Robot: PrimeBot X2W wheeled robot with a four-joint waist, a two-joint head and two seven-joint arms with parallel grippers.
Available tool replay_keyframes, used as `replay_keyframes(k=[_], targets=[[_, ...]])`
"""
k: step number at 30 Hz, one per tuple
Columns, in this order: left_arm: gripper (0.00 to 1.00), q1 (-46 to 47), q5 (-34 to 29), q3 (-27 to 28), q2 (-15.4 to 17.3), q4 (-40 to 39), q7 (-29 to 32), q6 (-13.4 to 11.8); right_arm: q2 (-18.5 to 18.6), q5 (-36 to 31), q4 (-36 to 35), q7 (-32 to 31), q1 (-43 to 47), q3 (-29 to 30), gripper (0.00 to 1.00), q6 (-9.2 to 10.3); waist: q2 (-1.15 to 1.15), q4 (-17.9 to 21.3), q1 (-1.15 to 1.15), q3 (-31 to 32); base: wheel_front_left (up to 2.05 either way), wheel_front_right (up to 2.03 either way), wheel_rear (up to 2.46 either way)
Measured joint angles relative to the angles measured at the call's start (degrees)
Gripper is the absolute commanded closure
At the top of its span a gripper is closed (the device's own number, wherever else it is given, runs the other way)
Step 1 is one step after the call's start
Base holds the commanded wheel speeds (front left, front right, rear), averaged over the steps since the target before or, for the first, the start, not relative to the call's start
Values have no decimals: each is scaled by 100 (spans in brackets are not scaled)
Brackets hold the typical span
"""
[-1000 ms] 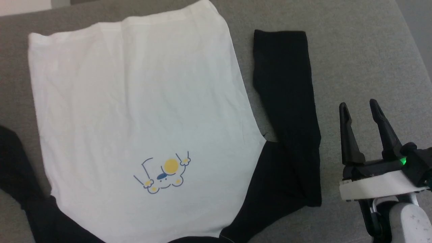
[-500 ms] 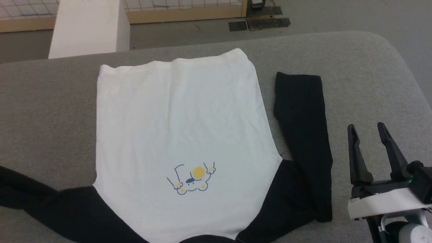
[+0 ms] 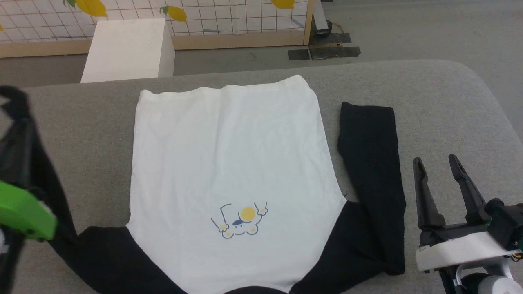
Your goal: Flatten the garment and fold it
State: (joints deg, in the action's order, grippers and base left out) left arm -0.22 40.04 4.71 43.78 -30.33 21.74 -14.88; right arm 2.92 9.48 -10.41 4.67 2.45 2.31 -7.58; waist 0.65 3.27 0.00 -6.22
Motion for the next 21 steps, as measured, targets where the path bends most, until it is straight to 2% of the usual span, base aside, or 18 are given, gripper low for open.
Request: replay_keyframes(k=[4, 8, 12, 15, 18, 21], targets=[[100, 833, -314, -1333, -352, -58, 224, 215, 0, 0, -10, -47, -1, -26, 0, 0, 0, 52, 0, 16, 0, 0, 0], [100, 1622, -621, -2743, -1248, 378, 394, 461, 0, 2, 8, -62, -1, -116, 0, 0, 0, 134, 0, 29, 0, 0, 0], [100, 2017, -928, -3869, -2218, 1238, 441, 627, 1, 20, 32, -60, -2, -215, 0, 0, 0, 258, 0, -1, 0, 0, 0], [100, 2080, -1025, -4509, -2783, 2045, 434, 790, 1, 26, 59, -59, -4, -259, 0, 0, 0, 354, 0, -57, 0, 0, 0], [100, 2116, -1106, -4962, -3152, 2915, 380, 958, 1, 46, 82, -55, -9, -280, 0, 0, 0, 449, 0, -125, 0, 0, 0], [100, 2187, -1198, -5256, -3375, 3726, 278, 1136, -1, 80, 125, -40, -27, -332, 0, 0, 0, 556, 0, -192, 0, 0, 0]])
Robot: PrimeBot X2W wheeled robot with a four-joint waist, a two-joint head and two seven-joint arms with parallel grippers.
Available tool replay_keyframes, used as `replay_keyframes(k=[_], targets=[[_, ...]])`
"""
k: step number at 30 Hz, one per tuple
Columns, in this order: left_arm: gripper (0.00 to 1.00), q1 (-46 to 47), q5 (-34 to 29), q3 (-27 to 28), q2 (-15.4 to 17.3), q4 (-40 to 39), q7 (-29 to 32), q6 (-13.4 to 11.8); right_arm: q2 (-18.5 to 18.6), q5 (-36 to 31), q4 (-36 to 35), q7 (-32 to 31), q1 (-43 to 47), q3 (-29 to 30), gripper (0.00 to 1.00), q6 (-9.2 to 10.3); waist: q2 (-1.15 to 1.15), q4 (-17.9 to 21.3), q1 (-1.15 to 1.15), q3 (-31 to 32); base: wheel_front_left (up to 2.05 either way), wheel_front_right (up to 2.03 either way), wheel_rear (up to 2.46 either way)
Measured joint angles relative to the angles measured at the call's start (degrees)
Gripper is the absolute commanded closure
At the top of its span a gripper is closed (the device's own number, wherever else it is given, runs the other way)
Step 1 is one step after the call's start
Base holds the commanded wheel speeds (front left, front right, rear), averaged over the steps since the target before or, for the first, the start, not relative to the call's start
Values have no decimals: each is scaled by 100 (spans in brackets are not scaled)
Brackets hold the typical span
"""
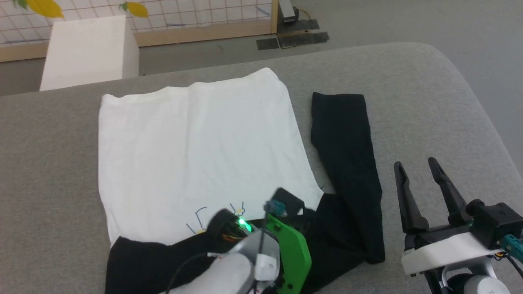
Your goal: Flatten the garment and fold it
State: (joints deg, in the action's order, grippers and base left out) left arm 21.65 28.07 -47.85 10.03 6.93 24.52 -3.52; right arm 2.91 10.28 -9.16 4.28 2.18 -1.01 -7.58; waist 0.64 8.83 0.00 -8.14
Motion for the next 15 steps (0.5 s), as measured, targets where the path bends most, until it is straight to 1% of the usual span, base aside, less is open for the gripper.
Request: replay_keyframes(k=[2, 4, 5, 6, 7, 10, 12, 15], targets=[[100, 54, -70, -168, -122, 463, -18, 129, 2, 30, 20, 29, -10, -4, 0, 0, 0, 67, 0, -55, 0, 0, 0], [100, 90, -88, -291, -170, 790, -16, 232, 2, 38, 40, 37, -14, -3, 0, 0, 0, 115, 0, -104, 0, 0, 0], [83, 98, -85, -324, -183, 944, -12, 280, 2, 38, 53, 54, -15, -1, 0, 0, 0, 137, 0, -131, 0, 0, 0], [58, 98, -64, -331, -190, 1038, 14, 321, 2, 38, 63, 62, -15, 3, 0, 0, 0, 150, 0, -149, 0, 0, 0], [0, 96, -3, -314, -199, 1120, 33, 349, 1, 38, 74, 63, -15, 13, 0, 0, 0, 160, 0, -170, 0, 0, 0], [0, 93, 232, -170, -232, 1106, -86, 402, 1, 38, 111, 59, -13, 70, 0, 0, 0, 136, 0, -197, 0, 0, 0], [0, 92, 334, 102, -234, 926, -455, 389, 2, 37, 132, 38, -14, 126, 0, 0, 0, 79, 0, -196, 0, 0, 0], [0, 90, 364, 604, -109, 591, -1211, 210, 1, -9, 183, -86, -44, 200, 0, 0, 0, -16, 0, -201, 0, 0, 0]])
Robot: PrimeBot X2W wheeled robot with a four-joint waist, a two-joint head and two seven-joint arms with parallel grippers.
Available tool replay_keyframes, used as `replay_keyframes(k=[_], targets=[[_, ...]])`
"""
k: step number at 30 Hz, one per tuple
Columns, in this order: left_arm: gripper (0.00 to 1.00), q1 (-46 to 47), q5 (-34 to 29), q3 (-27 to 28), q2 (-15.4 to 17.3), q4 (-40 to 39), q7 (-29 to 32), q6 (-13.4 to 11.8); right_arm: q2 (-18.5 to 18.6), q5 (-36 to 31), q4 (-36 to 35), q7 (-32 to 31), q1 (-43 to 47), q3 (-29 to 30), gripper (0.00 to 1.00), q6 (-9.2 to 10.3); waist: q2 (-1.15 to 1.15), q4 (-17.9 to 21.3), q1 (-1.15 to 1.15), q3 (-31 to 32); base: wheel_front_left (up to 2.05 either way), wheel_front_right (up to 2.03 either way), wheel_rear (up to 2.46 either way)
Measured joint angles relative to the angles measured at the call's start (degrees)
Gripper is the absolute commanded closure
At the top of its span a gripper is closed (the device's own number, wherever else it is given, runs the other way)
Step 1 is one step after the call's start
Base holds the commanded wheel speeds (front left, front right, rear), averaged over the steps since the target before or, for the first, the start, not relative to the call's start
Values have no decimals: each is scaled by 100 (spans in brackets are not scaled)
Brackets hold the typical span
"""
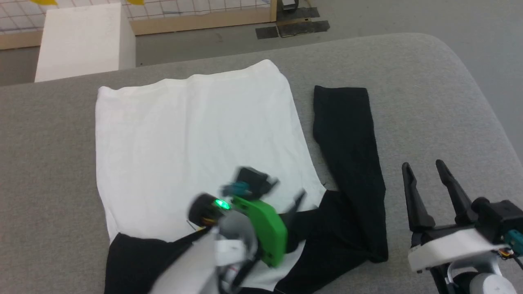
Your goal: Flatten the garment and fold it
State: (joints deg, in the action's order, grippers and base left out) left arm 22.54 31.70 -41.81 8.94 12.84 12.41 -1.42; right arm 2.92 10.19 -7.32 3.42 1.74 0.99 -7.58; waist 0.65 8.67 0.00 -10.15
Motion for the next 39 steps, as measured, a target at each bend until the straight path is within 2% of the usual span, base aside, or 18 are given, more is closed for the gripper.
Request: replay_keyframes(k=[2, 7, 9, 14, 18, 23, 32, 33, 34, 35, 36, 39], targets=[[0, -18, -36, 331, 172, -194, -516, -177, 0, -29, 54, -138, -110, 65, 0, 0, 0, -67, 0, -13, 0, 0, 0], [0, -200, -264, 1278, 840, -548, -1998, -669, -2, -99, 355, -710, -764, 354, 0, 1, 0, -226, 0, -136, 0, 0, 0], [0, -332, -314, 1558, 1038, -583, -2393, -795, -3, -114, 590, -995, -1140, 515, 0, 1, 0, -280, 0, -222, 0, 0, 0], [0, -574, -466, 2246, 1251, -698, -2689, -959, -2, -89, 1537, -1675, -2330, 1076, 0, 1, 0, -425, 0, -531, 0, 0, 0], [0, -610, -744, 2924, 1106, -1187, -2708, -995, 148, -118, 2480, -2276, -3420, 1470, 0, 1, 0, -582, 0, -916, 0, 0, 0], [0, -701, -1049, 3410, 767, -1514, -2715, -803, 314, -235, 3297, -2663, -4302, 1892, 0, 1, 0, -760, 1, -1354, 0, 0, 0], [0, -764, -1491, 4012, 300, -1657, -2715, -369, 422, -521, 4042, -3321, -5008, 1974, 0, 1, 0, -1055, 1, -1940, 0, 0, 0], [0, -783, -1539, 4081, 260, -1656, -2715, -316, 466, -533, 4055, -3395, -5074, 1947, 11, 1, 0, -1085, 1, -1977, 0, 0, 0], [0, -801, -1574, 4141, 220, -1651, -2715, -271, 511, -533, 4067, -3475, -5126, 1927, 65, 1, 0, -1113, 1, -2002, 0, 0, 0], [0, -817, -1597, 4186, 190, -1641, -2715, -233, 543, -538, 4075, -3528, -5146, 1909, 78, 1, 0, -1133, 1, -2011, 0, 0, 0], [0, -841, -1624, 4236, 156, -1614, -2715, -180, 588, -568, 4075, -3577, -5148, 1853, 100, 1, 0, -1149, 1, -2006, 0, 0, 0], [0, -963, -1703, 4368, -3, -1496, -2715, -51, 705, -572, 3971, -3579, -4959, 1737, 100, 0, 0, -1171, 1, -1882, 0, 0, 0]])
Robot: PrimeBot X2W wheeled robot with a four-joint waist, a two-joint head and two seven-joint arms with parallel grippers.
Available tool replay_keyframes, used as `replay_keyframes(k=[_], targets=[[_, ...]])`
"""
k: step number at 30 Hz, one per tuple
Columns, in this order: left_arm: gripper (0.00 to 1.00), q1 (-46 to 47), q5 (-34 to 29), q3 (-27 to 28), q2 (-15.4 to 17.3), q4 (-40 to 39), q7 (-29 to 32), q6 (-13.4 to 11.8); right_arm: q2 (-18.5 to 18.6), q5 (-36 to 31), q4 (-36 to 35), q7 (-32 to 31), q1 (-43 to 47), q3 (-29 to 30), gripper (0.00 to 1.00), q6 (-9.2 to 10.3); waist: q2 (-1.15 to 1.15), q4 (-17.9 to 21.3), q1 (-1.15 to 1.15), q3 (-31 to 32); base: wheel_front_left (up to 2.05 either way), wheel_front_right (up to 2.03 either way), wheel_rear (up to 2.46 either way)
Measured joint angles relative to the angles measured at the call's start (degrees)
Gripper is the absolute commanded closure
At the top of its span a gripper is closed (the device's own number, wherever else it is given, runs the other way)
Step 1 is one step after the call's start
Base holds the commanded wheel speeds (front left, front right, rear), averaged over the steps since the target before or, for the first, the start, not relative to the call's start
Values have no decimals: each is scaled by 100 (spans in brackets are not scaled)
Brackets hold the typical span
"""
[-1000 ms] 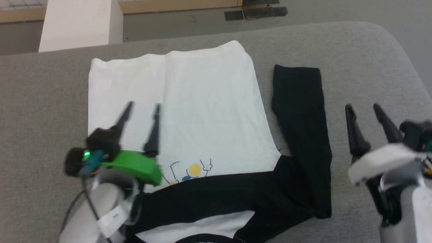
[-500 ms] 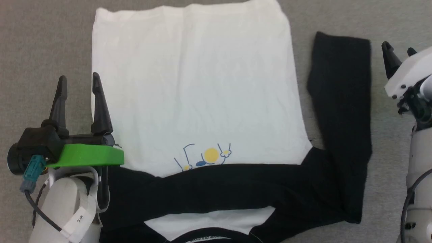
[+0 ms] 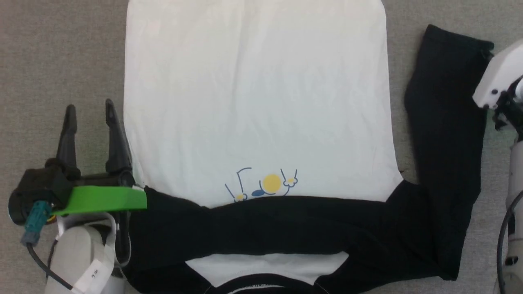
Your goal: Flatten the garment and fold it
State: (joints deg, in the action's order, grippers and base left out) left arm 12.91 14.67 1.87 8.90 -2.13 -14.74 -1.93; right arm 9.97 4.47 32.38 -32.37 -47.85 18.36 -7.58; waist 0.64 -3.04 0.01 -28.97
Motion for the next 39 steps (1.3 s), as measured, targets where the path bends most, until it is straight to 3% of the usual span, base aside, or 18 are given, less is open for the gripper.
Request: replay_keyframes(k=[5, 11, 16, 20, 25, 31, 36, 39], targets=[[0, -258, -181, 170, -85, 154, 0, 141, 255, 1, -471, 393, 673, 2, 100, 1, 0, 36, 0, 307, 0, 0, 0], [0, -769, -280, 307, -172, 283, 0, 247, 493, 60, -1663, 582, 1734, 397, 100, 1, 0, 161, -1, 861, 0, 0, 0], [0, -1029, -312, 396, -203, 278, 0, 297, 378, 253, -2955, 404, 2627, 597, 100, 1, 0, 278, -1, 1305, 0, 0, 0], [0, -1184, -323, 436, -225, 281, 0, 335, 187, 422, -4178, 274, 3123, 365, 100, 1, 0, 385, -1, 1620, 0, 0, 0], [0, -1246, -342, 444, -244, 320, 0, 385, -19, 613, -5599, 52, 3523, -410, 100, 1, 0, 496, -1, 1934, 0, 0, 0], [0, -1292, -416, 375, -293, 370, 0, 426, -142, 635, -6662, -93, 3617, -1784, 100, 1, 0, 523, -1, 2174, 0, 0, 0], [0, -1291, -463, 341, -296, 392, 0, 448, -218, 533, -6783, -100, 3593, -3140, 100, 1, 0, 459, -1, 2212, 0, 0, 0], [0, -1288, -465, 328, -296, 405, 0, 480, -316, 457, -6413, -32, 3432, -3912, 100, 1, 0, 415, -1, 2192, 0, 0, 0]])
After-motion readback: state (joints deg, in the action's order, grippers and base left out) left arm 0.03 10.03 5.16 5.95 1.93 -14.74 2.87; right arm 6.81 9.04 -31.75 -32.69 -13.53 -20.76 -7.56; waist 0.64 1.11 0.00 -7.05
